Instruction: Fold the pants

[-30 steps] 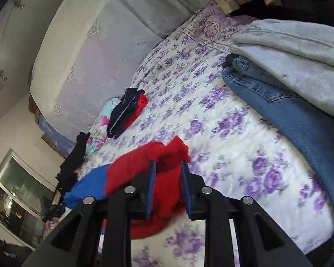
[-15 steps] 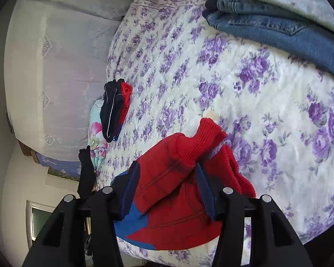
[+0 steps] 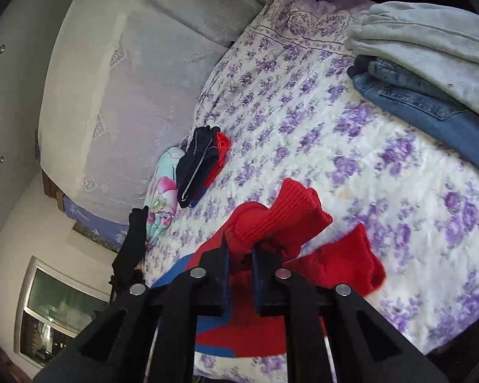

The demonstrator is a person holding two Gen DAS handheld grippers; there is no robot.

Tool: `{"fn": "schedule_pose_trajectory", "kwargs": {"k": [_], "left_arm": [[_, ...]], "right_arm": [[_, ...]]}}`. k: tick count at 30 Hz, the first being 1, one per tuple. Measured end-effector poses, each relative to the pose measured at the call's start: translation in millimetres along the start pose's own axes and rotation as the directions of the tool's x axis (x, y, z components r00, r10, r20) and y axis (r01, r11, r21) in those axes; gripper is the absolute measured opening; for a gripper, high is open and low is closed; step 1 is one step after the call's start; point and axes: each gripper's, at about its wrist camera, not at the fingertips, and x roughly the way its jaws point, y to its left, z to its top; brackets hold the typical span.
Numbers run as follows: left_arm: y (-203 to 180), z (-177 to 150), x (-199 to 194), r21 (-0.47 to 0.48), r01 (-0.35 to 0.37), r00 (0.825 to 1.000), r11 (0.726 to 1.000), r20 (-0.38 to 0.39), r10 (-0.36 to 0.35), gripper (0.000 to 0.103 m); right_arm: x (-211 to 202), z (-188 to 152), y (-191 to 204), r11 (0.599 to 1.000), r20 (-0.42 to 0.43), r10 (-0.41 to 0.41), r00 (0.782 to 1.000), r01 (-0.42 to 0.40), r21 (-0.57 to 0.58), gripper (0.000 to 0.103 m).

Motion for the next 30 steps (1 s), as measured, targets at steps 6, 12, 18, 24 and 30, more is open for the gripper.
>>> {"fn": "schedule_pose_trajectory", "kwargs": {"k": [6, 12, 18, 24, 30], "left_arm": [[31.5, -44.7, 6.5, -0.058, 0.013, 0.996, 0.998, -0.089, -0.018, 0.021], [62.5, -65.7, -8.7, -0.162, -0.052, 0.996, 0.985, -0.085, 0.038, 0.018], [38.9, -69.3, -37.5, -0.097, -0.091, 0.996, 0.991, -0.023, 0.09, 0.018], [-50.5, -48.5, -20.6, 0.106, 0.026, 1.0, 0.994, -0.012, -0.025, 0.045], [-93.4, -36.8, 23.1, 0.142, 0.093, 0.994, 0.985, -0.074, -0.083, 0.05]], "right_arm": [[4.3, -51.2, -89.9, 0.978, -0.064, -0.007, 0.998, 0.02, 0.209, 0.012], [-2.2, -61.6, -92.1, 0.976, -0.072, 0.04, 0.997, -0.024, 0.219, 0.034], [-24.7, -50.4, -79.1, 0.975, -0.004, 0.05, 0.999, -0.047, 0.218, 0.06], [-5.7, -47.7, -96.7, 0.956, 0.009, 0.037, 0.999, -0.038, 0.292, 0.061], [5.8, -53.5, -103.7, 0.947, -0.002, 0.077, 0.997, -0.073, 0.314, 0.061]]}}
